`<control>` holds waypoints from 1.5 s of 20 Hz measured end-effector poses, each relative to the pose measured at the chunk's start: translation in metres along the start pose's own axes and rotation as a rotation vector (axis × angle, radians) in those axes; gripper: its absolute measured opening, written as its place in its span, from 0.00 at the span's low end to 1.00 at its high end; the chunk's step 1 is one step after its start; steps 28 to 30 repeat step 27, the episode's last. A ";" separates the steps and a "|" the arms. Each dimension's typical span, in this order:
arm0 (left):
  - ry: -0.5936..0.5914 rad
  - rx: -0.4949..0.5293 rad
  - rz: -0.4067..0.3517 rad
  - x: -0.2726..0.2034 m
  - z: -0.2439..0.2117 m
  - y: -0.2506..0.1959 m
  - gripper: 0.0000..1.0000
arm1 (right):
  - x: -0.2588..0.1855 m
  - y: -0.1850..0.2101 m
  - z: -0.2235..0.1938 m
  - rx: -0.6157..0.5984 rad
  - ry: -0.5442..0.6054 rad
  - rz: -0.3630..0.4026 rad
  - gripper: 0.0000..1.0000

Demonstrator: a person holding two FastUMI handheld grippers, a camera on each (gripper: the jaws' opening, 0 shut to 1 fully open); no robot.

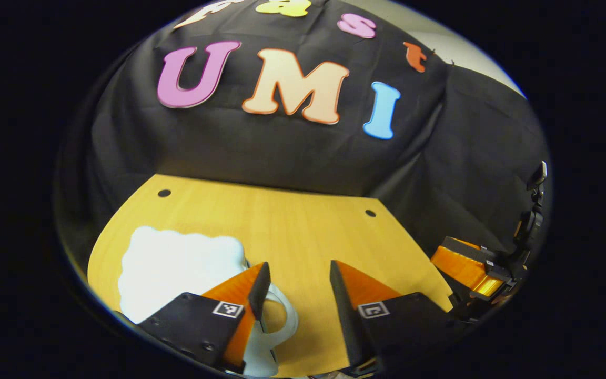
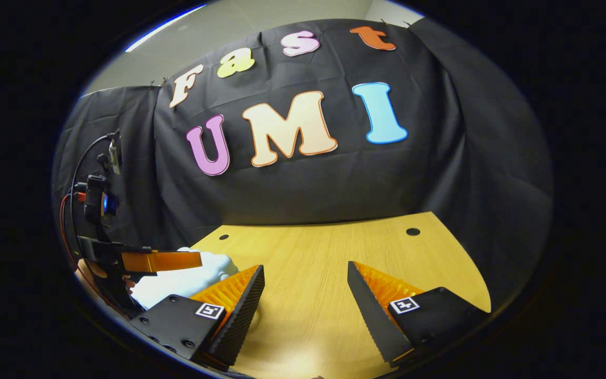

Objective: First open the suitcase, pack the skin care products into it, and then close the suitcase.

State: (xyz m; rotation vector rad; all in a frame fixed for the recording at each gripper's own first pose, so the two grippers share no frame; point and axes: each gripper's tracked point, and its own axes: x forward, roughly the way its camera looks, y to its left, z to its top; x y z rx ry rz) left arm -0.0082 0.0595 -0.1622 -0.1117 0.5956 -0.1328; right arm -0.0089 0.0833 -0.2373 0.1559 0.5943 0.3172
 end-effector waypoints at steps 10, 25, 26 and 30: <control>-0.377 0.120 0.222 -0.038 0.093 -0.026 0.95 | -0.035 0.002 0.137 -0.064 -0.344 -0.020 0.94; -0.559 0.243 0.096 -0.085 0.157 -0.056 0.94 | -0.103 0.010 0.209 -0.101 -0.582 -0.189 0.97; -0.557 0.242 0.085 -0.085 0.157 -0.056 0.94 | -0.103 0.011 0.212 -0.102 -0.584 -0.191 0.97; -0.552 0.245 0.076 -0.086 0.158 -0.058 0.94 | -0.105 0.011 0.213 -0.100 -0.588 -0.197 0.97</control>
